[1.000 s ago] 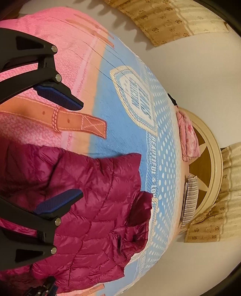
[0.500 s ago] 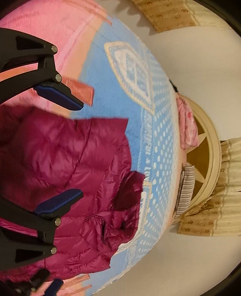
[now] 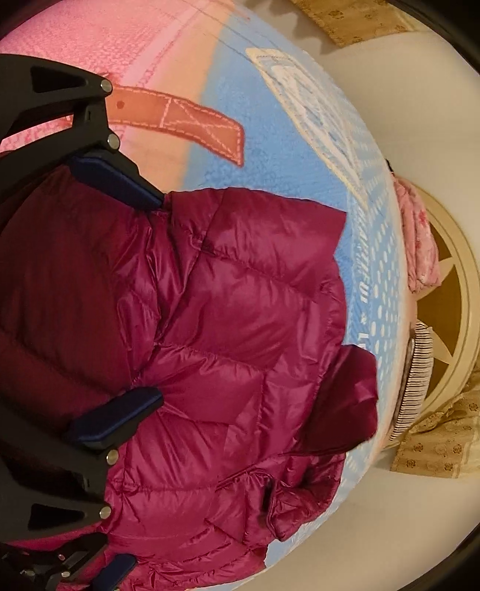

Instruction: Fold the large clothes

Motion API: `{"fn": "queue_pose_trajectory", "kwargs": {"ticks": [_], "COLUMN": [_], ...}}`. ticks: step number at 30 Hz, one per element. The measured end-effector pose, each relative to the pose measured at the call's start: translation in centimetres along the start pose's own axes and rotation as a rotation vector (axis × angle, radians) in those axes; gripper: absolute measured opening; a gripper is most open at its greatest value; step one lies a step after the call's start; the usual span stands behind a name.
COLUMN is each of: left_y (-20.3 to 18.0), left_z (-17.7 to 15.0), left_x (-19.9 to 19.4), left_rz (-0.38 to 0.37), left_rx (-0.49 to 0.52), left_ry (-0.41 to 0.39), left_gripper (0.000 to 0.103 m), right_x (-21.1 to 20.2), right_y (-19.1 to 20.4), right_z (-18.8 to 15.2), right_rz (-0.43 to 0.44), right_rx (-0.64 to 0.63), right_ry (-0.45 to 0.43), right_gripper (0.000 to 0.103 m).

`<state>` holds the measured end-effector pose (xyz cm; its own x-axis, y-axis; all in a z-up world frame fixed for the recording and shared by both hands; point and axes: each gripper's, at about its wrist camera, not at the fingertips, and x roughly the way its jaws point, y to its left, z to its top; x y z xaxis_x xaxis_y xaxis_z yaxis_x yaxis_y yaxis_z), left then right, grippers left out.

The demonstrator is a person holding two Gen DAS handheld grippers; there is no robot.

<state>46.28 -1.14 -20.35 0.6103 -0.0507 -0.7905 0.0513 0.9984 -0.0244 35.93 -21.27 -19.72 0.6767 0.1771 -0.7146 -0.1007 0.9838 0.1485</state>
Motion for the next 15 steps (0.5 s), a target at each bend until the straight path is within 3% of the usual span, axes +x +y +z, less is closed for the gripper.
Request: {"fn": "queue_pose_trajectory", "kwargs": {"ticks": [15], "left_y": [-0.2], "left_z": [-0.3], "left_x": [0.6], "left_rz": [0.039], "left_rx": [0.010], "left_ry": [0.019], "left_gripper": [0.102], "right_x": [1.0], "right_y": [1.0], "right_z": [-0.4], "right_rz": [-0.067], "right_rx": [-0.051], "right_ry": [0.022], "right_gripper": [0.059]}}
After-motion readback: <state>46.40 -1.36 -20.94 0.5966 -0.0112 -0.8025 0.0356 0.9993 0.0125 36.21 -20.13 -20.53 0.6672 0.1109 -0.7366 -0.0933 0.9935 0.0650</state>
